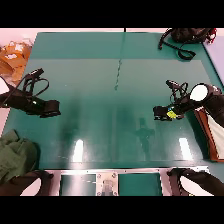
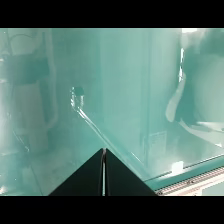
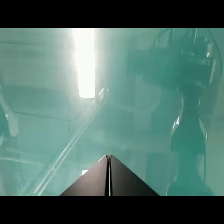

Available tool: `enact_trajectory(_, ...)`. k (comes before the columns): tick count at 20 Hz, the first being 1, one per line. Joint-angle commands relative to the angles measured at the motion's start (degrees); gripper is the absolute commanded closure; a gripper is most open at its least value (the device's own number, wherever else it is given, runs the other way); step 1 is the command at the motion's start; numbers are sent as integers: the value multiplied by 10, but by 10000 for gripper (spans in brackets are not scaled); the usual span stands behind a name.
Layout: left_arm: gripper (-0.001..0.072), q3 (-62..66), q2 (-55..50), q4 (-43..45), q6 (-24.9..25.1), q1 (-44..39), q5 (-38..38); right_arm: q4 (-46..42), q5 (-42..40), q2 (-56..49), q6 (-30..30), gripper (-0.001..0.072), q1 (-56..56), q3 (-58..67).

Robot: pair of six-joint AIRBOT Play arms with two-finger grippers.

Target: Fold the shirts.

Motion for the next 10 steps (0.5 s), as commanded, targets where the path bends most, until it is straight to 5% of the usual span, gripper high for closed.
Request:
enact_trajectory(1, 684, 0, 0, 1, 13, 0, -1, 0, 0, 0, 0, 699, 1, 0)
enact_trajectory(6, 682, 0, 0, 86, 5, 0, -6, 0, 0, 0, 0, 699, 1, 0)
enact_trajectory(7, 566, 0, 0, 139, -9, 0, -9, 0, 0, 0, 0, 699, 1, 0)
enact_trajectory(8, 163, -1, 0, 209, -28, 0, -14, 0, 0, 0, 0, 699, 1, 0)
enact_trajectory(9, -13, -2, 0, 285, -55, 0, -18, 0, 0, 0, 0, 698, 1, 0)
enact_trajectory(10, -10, -6, 0, 362, -74, 0, -24, 0, 0, 0, 0, 699, 1, 0)
